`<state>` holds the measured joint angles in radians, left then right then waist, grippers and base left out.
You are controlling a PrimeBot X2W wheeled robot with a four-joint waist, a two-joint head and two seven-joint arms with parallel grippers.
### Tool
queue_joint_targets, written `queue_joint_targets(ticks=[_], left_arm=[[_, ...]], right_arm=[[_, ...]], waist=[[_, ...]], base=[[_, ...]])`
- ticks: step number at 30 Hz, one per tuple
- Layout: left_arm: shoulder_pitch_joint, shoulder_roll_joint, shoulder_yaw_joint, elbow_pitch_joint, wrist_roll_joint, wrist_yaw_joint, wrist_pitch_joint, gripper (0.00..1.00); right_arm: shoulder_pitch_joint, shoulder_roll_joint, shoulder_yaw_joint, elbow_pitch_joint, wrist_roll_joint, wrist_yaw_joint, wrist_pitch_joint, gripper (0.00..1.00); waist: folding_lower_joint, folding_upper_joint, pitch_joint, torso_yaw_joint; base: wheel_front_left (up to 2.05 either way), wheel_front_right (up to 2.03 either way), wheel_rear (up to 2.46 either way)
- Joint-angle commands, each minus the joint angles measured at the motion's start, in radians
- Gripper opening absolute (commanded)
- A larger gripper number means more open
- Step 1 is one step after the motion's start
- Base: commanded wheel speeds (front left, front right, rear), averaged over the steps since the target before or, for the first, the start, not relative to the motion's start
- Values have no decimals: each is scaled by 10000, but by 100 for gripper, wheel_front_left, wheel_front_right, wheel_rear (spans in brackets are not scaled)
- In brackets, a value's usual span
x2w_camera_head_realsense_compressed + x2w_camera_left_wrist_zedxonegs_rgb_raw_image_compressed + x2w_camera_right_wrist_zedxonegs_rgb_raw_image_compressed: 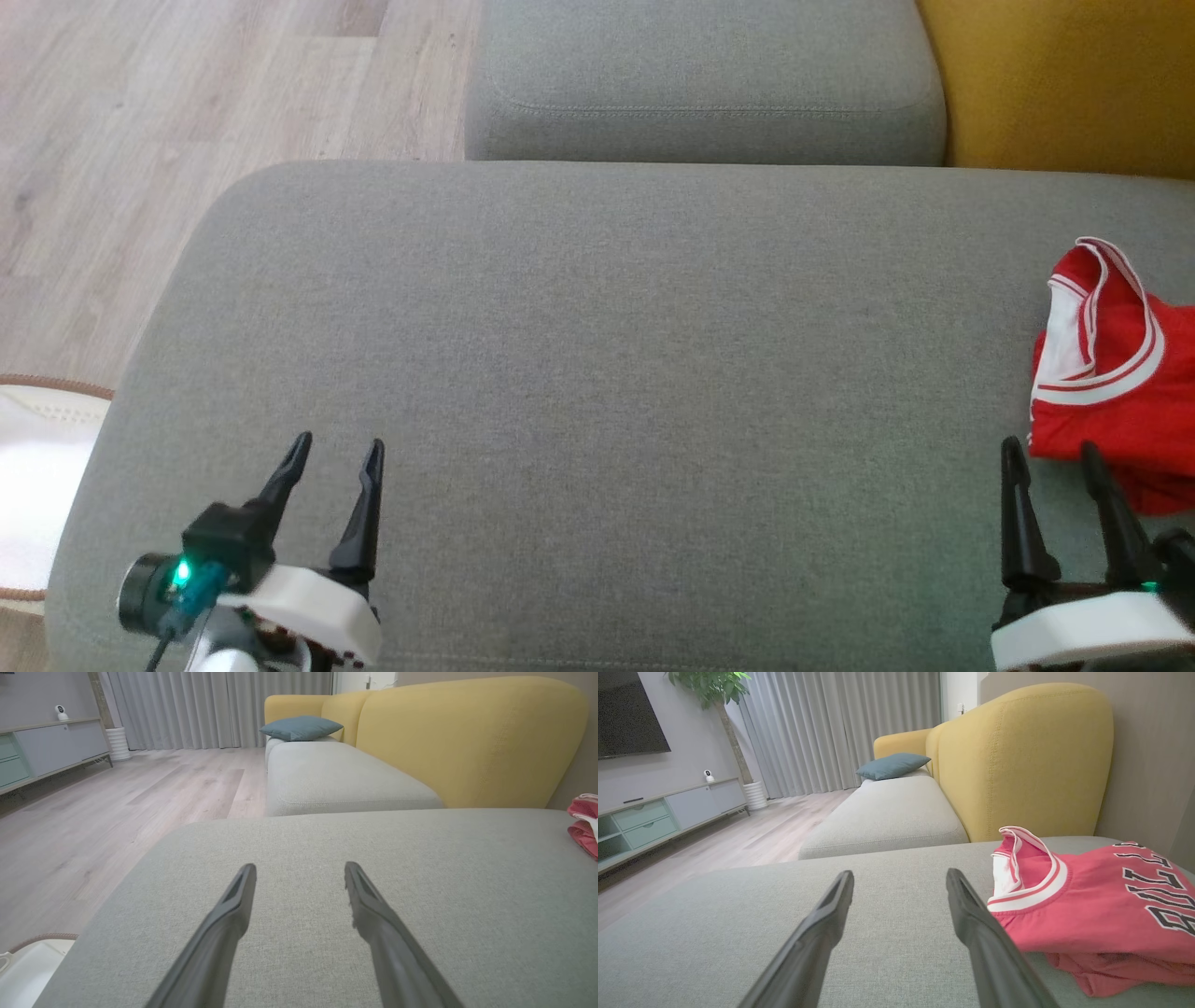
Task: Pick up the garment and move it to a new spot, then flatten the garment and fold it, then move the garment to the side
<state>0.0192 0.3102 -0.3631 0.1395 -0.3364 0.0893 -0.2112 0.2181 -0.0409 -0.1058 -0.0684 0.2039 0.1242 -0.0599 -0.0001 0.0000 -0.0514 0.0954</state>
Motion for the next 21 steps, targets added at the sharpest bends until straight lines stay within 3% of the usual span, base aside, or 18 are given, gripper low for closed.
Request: queue_joint_targets(ticks=[1,4,21], left_arm=[[-522,252,337,-327,92,68,13,0],[68,-109,-132,283,-35,-23,4,0],[-120,-410,490,406,-1829,-317,411,0]], right_arm=[[-316,-93,214,-333,66,65,13,0],[7,5,42,338,51,-2,-12,0],[-439,-67,98,720,2052,8,172,0]], waist=[[1,0,5,1],[1,0,5,-3],[1,0,79,-134]], base=[[0,0,0],[0,0,0],[0,0,0]])
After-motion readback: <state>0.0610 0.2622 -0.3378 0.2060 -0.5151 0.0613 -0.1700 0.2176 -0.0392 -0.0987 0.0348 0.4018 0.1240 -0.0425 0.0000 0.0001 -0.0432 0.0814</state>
